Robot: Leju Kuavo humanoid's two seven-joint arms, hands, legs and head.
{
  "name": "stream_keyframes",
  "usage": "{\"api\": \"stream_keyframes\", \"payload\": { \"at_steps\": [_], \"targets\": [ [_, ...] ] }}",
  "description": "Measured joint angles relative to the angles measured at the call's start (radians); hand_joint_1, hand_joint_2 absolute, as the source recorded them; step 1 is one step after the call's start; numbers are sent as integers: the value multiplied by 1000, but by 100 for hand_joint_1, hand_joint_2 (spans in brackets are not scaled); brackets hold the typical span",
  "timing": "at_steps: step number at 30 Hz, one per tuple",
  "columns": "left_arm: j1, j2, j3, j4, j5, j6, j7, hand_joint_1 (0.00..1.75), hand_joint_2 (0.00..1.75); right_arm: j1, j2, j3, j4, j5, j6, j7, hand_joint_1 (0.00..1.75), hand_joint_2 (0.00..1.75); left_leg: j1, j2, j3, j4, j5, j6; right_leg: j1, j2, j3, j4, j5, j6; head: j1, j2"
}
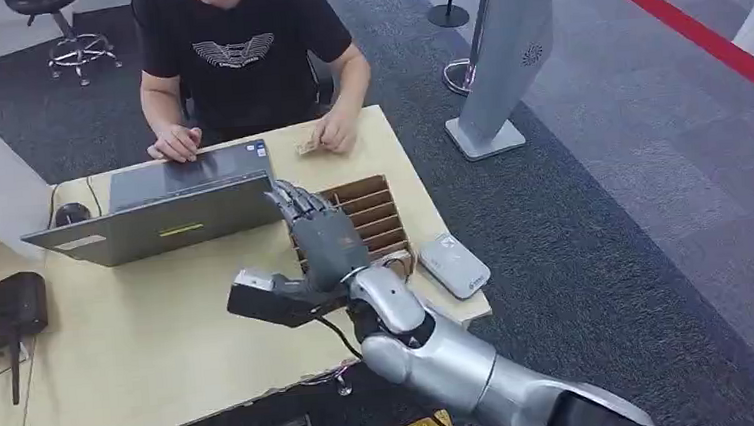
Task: Pass the card to the sensor for recognition and then transmit it.
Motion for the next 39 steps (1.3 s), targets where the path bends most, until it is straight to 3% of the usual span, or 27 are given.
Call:
{"api": "stream_keyframes", "payload": {
  "at_steps": [9, 14, 18, 27, 39],
  "targets": [
    [28, 10, 38, 0, 24, 21, -13, 0, 0, 88, -157, 32, -205, 80, -33, 67, 0, 175, 0, 2, 0, 0, -1, 0, 0, 2, 0, 0, 0, 0, 0, 0],
    [39, 11, 46, 0, 27, 29, -22, 0, 0, 136, -227, 32, -308, 235, -33, 103, 0, 175, 0, 3, 0, 0, -1, 0, 0, 2, 0, 0, 0, 0, 0, 0],
    [42, 11, 57, 0, 34, 31, -27, 0, 0, 165, -251, 34, -347, 262, -19, 108, 0, 175, 0, 3, 0, 0, -1, 0, 0, 2, 0, 0, 0, 0, 0, 0],
    [45, 10, 62, -1, 39, 40, -27, 0, 0, 172, -267, 58, -355, 333, 101, 101, 0, 175, 0, 3, 0, 0, 0, 0, 0, 3, 0, 0, 0, 0, 0, 0],
    [45, 8, 63, -1, 49, 47, -31, 0, 0, 154, -266, 103, -208, 286, 54, 88, 0, 175, 0, 3, 0, 0, 0, 0, 0, 2, 0, 0, 0, 0, 0, 0]
  ]
}}
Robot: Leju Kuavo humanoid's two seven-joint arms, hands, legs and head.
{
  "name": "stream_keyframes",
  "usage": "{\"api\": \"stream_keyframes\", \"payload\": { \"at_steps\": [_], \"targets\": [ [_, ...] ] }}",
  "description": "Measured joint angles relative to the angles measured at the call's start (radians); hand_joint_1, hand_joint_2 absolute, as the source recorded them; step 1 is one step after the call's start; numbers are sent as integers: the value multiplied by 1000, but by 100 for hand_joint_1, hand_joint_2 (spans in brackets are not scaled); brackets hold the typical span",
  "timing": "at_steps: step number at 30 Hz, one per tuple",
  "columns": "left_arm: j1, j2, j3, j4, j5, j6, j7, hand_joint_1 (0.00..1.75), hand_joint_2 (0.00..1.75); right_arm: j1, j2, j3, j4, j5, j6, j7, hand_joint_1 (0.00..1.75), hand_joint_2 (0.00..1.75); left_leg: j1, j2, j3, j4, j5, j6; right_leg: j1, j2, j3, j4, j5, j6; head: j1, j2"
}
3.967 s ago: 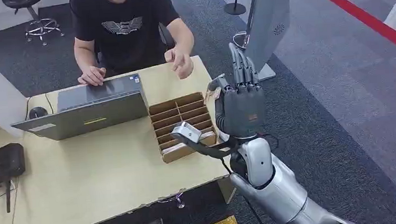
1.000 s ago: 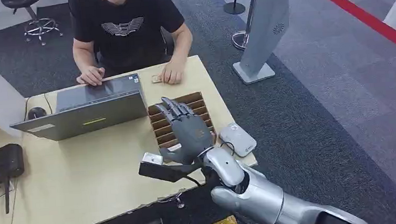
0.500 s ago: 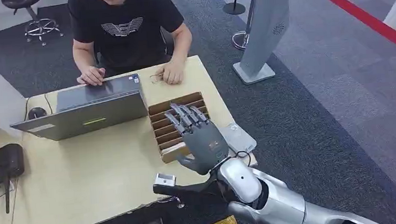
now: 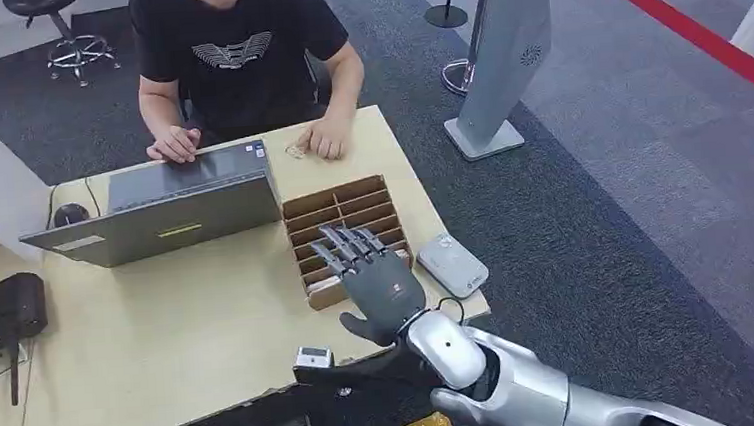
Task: Pass the card to the sensor for recognition and then transmit it.
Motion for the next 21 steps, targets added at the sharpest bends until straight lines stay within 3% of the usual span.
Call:
{"api": "stream_keyframes", "payload": {
  "at_steps": [12, 21],
  "targets": [
    [0, 0, 0, 0, 10, 14, 0, 0, 0, -15, 8, 3, 140, 43, -122, 68, 0, 175, 0, -1, 0, 0, 0, 0, 0, -1, 0, 0, 0, 0, 0, 0],
    [0, 0, 0, 0, 10, 14, 1, 0, 0, -14, 8, -3, 189, 71, -141, 97, 0, 175, 0, -1, 0, 0, 0, 0, 0, -1, 0, 0, 0, 0, 0, 0]
  ]
}}
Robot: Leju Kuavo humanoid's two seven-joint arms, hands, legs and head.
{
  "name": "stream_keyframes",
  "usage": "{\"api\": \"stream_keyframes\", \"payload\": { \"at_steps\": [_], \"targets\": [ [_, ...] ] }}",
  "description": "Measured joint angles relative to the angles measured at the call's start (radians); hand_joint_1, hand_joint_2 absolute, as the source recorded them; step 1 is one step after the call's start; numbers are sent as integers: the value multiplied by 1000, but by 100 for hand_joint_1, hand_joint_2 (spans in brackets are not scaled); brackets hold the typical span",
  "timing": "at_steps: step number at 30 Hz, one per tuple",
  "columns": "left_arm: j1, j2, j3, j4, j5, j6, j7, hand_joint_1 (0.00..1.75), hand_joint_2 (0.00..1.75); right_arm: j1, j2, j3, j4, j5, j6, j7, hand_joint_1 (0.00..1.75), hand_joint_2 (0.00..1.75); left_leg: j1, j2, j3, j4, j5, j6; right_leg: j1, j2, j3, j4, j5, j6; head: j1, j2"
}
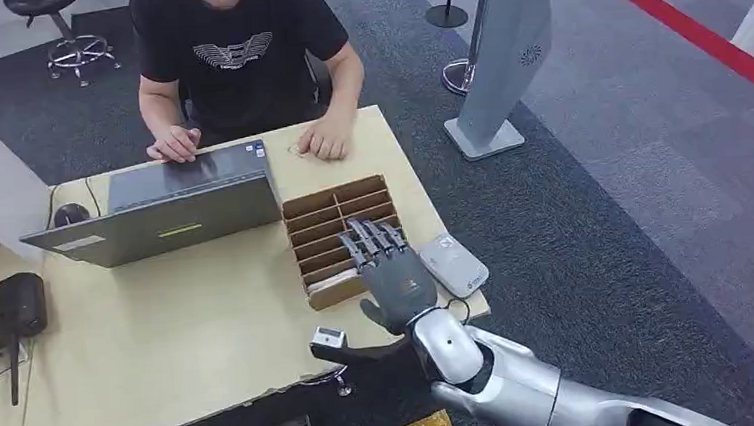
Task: Pass the card to the sensor for recognition and then transmit it.
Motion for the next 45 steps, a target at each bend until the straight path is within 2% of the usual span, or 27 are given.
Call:
{"api": "stream_keyframes", "payload": {
  "at_steps": [7, 19, 35, 40, 43, 45],
  "targets": [
    [0, 0, 0, 0, 0, 2, 3, 0, 0, 1, 0, -11, 28, 23, -4, 32, 0, 175, 0, 0, 0, 0, 0, 0, 0, 0, 0, 0, 0, 0, 0, 0],
    [0, 0, 0, 0, 0, 12, 10, 0, 0, 11, -4, -58, 76, 94, 3, 126, 0, 175, 0, 0, 0, 0, 0, 0, 0, 0, 0, 0, 0, 0, 0, 0],
    [1, 0, 0, 0, -1, 12, 10, 0, 0, 27, -17, -86, 114, 78, -2, 140, 0, 175, 0, 0, 0, 0, 0, 0, 0, 0, 0, 0, 0, 0, 0, 0],
    [1, 0, 0, 0, -1, 11, 10, 0, 0, 27, -17, -86, 121, 78, -22, 132, 2, 175, 0, 0, 0, 0, 0, 0, 0, 0, 0, 0, 0, 0, 0, 0],
    [1, -1, 0, 0, -2, 11, 10, 0, 0, 27, -16, -85, 121, 61, -45, 119, 9, 175, 0, 0, 0, 0, 0, 0, 0, 0, 0, 0, 0, 0, 0, 0],
    [0, -1, 0, 0, -3, 11, 10, 0, 0, 28, -16, -85, 119, 40, -65, 107, 24, 175, 0, 0, 0, 0, 0, 0, 0, 0, 0, 0, 0, 0, 0, 0]
  ]
}}
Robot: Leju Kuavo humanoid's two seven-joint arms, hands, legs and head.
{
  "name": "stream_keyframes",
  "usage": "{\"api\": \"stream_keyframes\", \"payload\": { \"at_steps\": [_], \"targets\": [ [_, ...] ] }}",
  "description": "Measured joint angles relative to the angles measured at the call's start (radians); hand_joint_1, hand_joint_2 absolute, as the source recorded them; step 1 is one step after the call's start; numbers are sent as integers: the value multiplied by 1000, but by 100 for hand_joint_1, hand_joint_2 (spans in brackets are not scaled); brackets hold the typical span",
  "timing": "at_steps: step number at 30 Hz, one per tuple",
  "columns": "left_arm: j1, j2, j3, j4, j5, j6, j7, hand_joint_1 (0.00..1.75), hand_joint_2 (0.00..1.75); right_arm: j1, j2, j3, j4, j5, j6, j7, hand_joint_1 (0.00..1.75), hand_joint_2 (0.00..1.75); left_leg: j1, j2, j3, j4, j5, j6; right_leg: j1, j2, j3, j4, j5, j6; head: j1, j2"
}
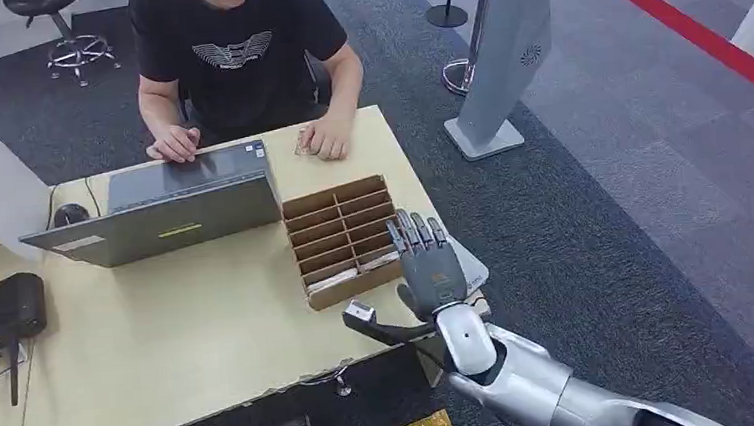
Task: Pass the card to the sensor for recognition and then transmit it.
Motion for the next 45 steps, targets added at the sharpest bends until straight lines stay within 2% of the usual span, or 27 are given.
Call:
{"api": "stream_keyframes", "payload": {
  "at_steps": [4, 6, 15, 16, 17, 22, 27, 29, 30, 45],
  "targets": [
    [0, 0, 0, 0, -1, -1, 0, 0, 0, 0, 0, 2, -13, -33, -29, -18, 24, 175, 0, 0, 0, 0, 0, 0, 0, 0, 0, 0, 0, 0, 0, 0],
    [0, 0, 0, 0, -1, -1, 0, 0, 0, 0, 0, 2, -21, -41, -32, -23, 31, 175, 0, 0, 0, 0, 0, 0, 0, 0, 0, 0, 0, 0, 0, 0],
    [0, 0, 0, 0, -3, -5, 0, 0, 0, 0, 1, 2, -45, -45, -33, -32, 33, 175, 0, 0, 0, 0, 0, 0, 0, 0, 0, 0, 0, 0, 0, 0],
    [0, 0, 0, 0, -3, -5, 0, 0, 0, 0, 1, 3, -45, -48, -33, -34, 37, 175, 0, 0, 0, 0, 0, 0, 0, 0, 0, 0, 0, 0, 0, 0],
    [0, 0, 0, 0, -3, -5, 0, 0, 0, 0, 1, 3, -45, -51, -33, -35, 58, 175, 0, 0, 0, 0, 0, 0, 0, 0, 0, 0, 0, 0, 0, 0],
    [0, 0, 0, 0, -4, -5, 0, 0, 0, -2, 6, 5, -45, -73, -35, -43, 58, 175, 0, 0, 0, 0, 0, 0, 0, 0, 0, 0, 0, 0, 0, 0],
    [0, 0, 0, 0, -4, -3, 0, 0, 0, -8, 11, 11, -43, -87, -40, -48, 70, 175, 0, 0, 0, 0, 0, 0, 0, 0, 0, 0, 0, 0, 0, 0],
    [0, 0, 0, 0, -4, -1, 0, 0, 0, -12, 16, 12, -39, -94, -41, -50, 70, 175, 0, 0, 0, 0, 0, 0, 0, 0, 0, 0, 0, 0, 0, 0],
    [0, 0, 0, 0, -4, 0, 0, 0, 0, -13, 17, 13, -37, -99, -42, -52, 63, 175, 0, 0, 0, 0, 0, 0, 0, 0, 0, 0, 0, 0, 0, 0],
    [-1, -5, 0, 0, -5, 0, 0, 0, 0, -28, 33, 20, 24, -146, -53, -57, 73, 175, 0, 0, 0, 0, 0, 0, 0, 0, 0, 0, 0, 0, 0, 0]
  ]
}}
